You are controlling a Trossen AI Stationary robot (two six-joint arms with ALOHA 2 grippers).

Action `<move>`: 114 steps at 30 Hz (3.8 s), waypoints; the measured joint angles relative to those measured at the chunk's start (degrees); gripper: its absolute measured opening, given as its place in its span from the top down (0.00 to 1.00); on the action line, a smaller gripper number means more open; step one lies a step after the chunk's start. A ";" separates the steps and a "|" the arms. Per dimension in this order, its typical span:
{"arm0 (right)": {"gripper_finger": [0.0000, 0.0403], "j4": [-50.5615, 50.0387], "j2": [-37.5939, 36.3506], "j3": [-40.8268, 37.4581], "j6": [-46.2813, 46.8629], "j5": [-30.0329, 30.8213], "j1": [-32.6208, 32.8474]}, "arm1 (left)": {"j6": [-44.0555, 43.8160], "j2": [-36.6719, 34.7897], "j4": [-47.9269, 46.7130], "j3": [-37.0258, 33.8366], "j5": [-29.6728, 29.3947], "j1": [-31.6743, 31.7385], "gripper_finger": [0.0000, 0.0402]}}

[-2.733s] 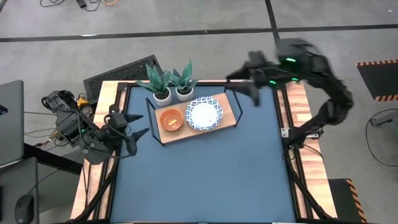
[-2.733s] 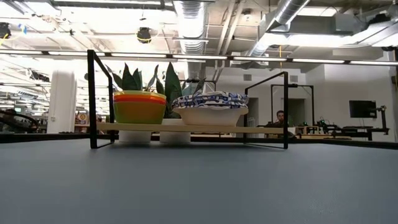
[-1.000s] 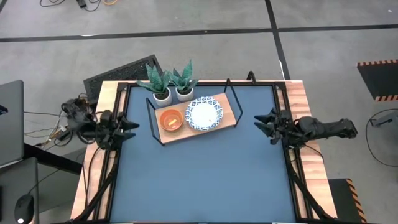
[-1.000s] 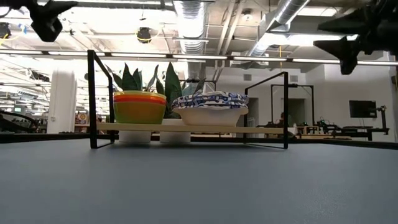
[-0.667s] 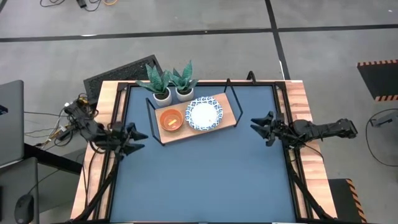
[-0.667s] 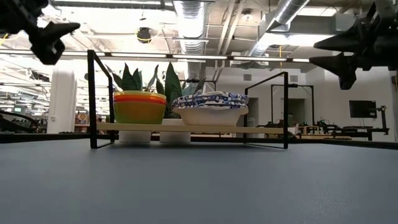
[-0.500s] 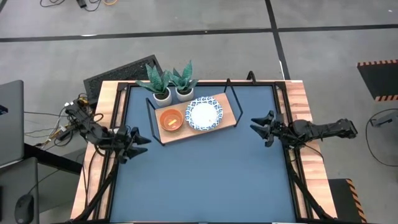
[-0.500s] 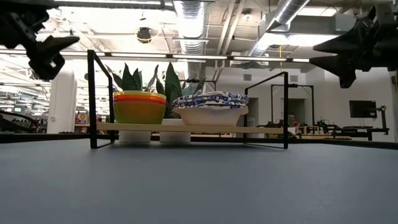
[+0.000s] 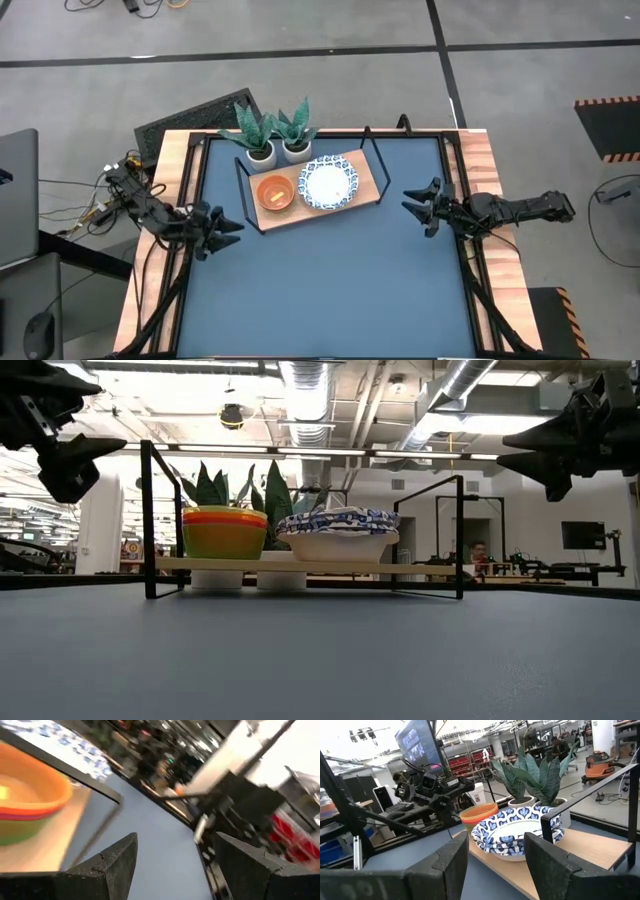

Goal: Place and stack bowls onto a shelf
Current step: Return to Home Position

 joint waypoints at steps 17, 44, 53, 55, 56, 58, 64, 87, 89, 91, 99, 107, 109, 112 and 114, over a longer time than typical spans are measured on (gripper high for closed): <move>0.47 0.19 0.00 -0.06 -0.09 -0.02 0.00 | 33.11 -0.52 4.47 -0.04 46.13 0.02 0.38; 0.47 0.17 0.00 -0.11 -0.07 -0.05 -0.02 | 38.16 -0.31 -3.28 -0.17 40.26 0.02 0.38; 0.47 0.17 0.00 -0.11 -0.07 -0.07 0.00 | 38.14 -0.31 -3.28 -0.20 40.26 0.02 0.38; 0.47 0.15 0.00 -0.11 -0.07 -0.07 0.00 | 37.94 -0.31 -3.28 -0.20 40.26 0.02 0.38; 0.47 0.17 0.00 -0.11 -0.07 -0.07 -0.01 | 37.94 -0.31 -3.28 -0.20 40.26 0.02 0.38; 0.47 0.17 0.00 -0.11 -0.07 -0.07 -0.01 | 37.92 -0.31 -3.28 -0.20 40.26 0.02 0.38; 0.47 0.15 0.00 -0.11 -0.07 -0.07 0.00 | 37.84 -0.31 -3.28 -0.20 40.26 0.02 0.38; 0.47 0.15 0.00 -0.11 -0.07 -0.07 -0.02 | 37.81 -0.31 -3.28 -0.20 40.27 0.02 0.38; 0.47 0.15 0.00 -0.11 -0.07 -0.09 0.00 | 37.81 -0.31 -3.30 -0.20 40.28 0.02 0.38; 0.47 0.15 0.00 -0.11 -0.07 -0.08 -0.01 | 37.82 -0.31 -3.29 -0.20 40.27 0.02 0.38; 0.47 0.15 0.00 -0.13 -0.07 -0.09 -0.01 | 37.82 -0.32 -3.28 -0.20 40.28 0.02 0.38; 0.47 0.15 0.00 -0.12 -0.07 -0.09 -0.01 | 37.83 -0.32 -3.28 -0.20 40.26 0.02 0.38; 0.47 0.15 0.00 -0.12 -0.07 -0.09 -0.01 | 37.83 -0.33 -3.29 -0.20 40.28 0.02 0.38; 0.47 0.15 0.00 -0.12 -0.07 -0.08 -0.01 | 37.83 -0.32 -3.28 -0.20 40.28 0.02 0.38; 0.47 0.15 0.00 -0.12 -0.07 -0.09 0.00 | 37.83 -0.31 -3.28 -0.20 40.26 0.02 0.38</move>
